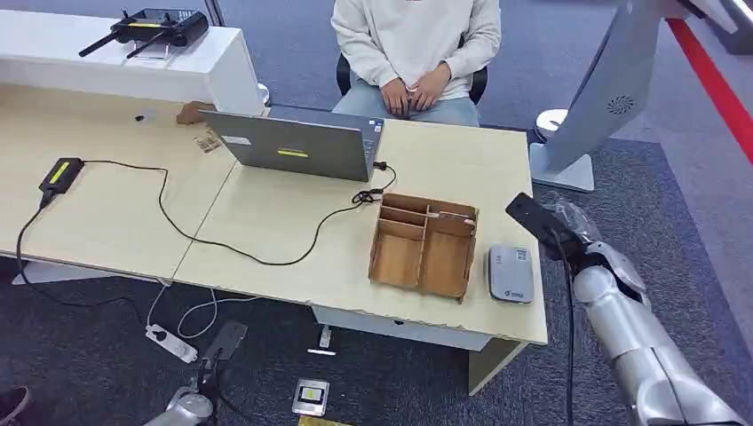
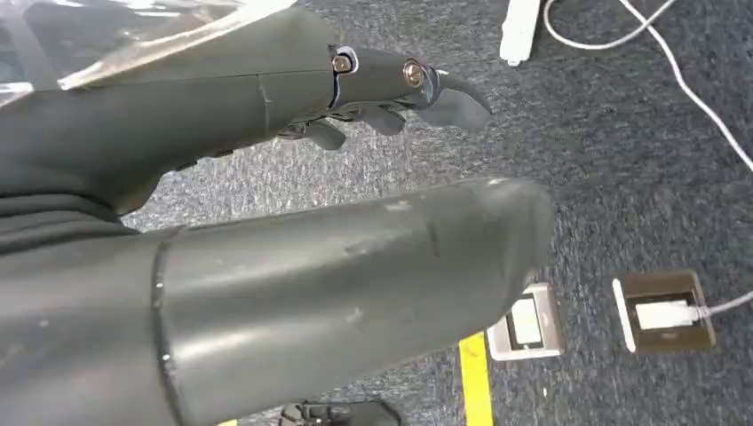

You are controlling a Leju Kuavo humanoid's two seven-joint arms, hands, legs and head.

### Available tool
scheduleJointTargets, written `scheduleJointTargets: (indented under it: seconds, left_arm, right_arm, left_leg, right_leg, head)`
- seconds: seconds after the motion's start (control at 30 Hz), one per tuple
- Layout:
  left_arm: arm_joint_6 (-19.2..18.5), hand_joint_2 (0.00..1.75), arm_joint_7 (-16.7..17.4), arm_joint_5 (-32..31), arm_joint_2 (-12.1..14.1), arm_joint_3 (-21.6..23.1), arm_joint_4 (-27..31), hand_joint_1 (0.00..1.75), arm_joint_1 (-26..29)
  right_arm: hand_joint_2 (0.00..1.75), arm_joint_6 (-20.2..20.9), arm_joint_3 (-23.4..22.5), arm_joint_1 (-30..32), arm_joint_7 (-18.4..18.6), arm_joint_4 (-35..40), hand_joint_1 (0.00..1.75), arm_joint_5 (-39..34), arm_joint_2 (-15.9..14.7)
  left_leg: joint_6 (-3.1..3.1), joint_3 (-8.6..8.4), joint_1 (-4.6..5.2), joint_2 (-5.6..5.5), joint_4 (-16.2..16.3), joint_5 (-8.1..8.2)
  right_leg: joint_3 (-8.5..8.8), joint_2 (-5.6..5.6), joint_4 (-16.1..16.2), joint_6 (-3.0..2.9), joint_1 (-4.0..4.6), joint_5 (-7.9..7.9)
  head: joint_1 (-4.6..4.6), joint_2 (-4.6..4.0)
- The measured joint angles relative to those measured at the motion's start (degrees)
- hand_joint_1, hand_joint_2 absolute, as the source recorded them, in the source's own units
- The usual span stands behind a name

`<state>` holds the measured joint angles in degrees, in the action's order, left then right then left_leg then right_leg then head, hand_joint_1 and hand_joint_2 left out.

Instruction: Pass the card to the sensor for recognition and then transmit it.

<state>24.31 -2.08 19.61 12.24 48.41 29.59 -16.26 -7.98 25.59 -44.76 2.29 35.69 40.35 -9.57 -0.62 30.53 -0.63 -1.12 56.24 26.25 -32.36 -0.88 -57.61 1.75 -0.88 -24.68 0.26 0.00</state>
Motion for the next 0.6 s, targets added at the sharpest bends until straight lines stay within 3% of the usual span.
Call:
scheduleJointTargets:
  seconds: [0.6]
  left_arm:
    - [0.7,0.00,-0.2,-1.2,-0.8,0.1,-0.6,0.00,0.1]
  right_arm:
    - [1.75,1.3,-0.6,2.4,0.6,1.2,1.75,0.4,-0.4]
  left_leg:
    - [0.00,0.00,-0.01,0.00,0.0,0.00]
  right_leg:
    - [0.02,0.00,0.0,0.00,0.00,0.00]
  head:
    - [-0.02,0.00]
